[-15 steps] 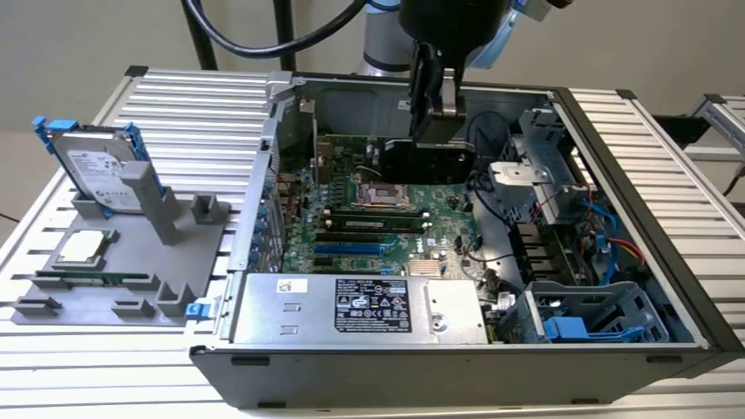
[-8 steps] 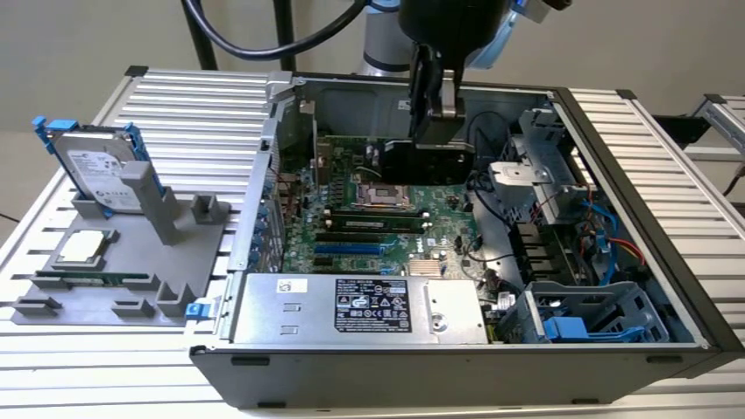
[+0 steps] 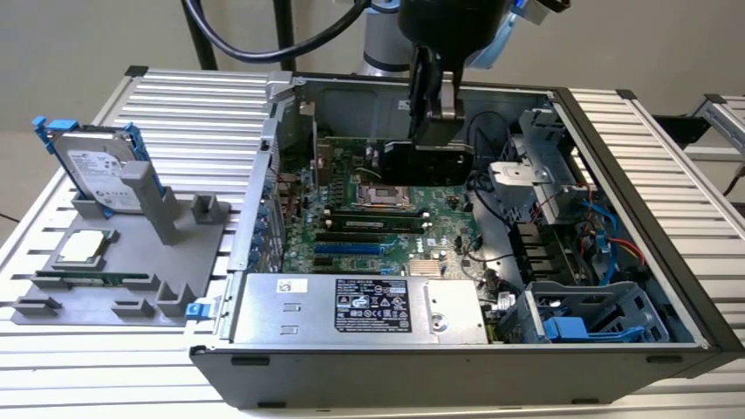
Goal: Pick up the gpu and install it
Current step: 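Insert the gpu into the slot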
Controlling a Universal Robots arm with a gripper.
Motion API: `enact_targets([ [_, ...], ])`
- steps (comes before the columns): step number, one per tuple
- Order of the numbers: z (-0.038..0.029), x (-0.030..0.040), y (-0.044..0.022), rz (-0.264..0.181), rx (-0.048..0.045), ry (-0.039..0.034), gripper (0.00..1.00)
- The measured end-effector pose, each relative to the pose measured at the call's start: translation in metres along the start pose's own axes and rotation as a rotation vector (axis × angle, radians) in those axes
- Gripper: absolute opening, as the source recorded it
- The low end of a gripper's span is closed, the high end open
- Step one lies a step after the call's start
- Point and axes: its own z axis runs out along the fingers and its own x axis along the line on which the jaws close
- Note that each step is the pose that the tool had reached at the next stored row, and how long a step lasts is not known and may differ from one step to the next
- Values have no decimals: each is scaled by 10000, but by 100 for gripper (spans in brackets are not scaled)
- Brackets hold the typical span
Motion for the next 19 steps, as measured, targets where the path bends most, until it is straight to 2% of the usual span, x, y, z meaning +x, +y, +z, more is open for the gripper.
enact_targets([
  [10,43,0,1,4,0,0,0],
  [19,78,1,6,189,1,2,0],
])
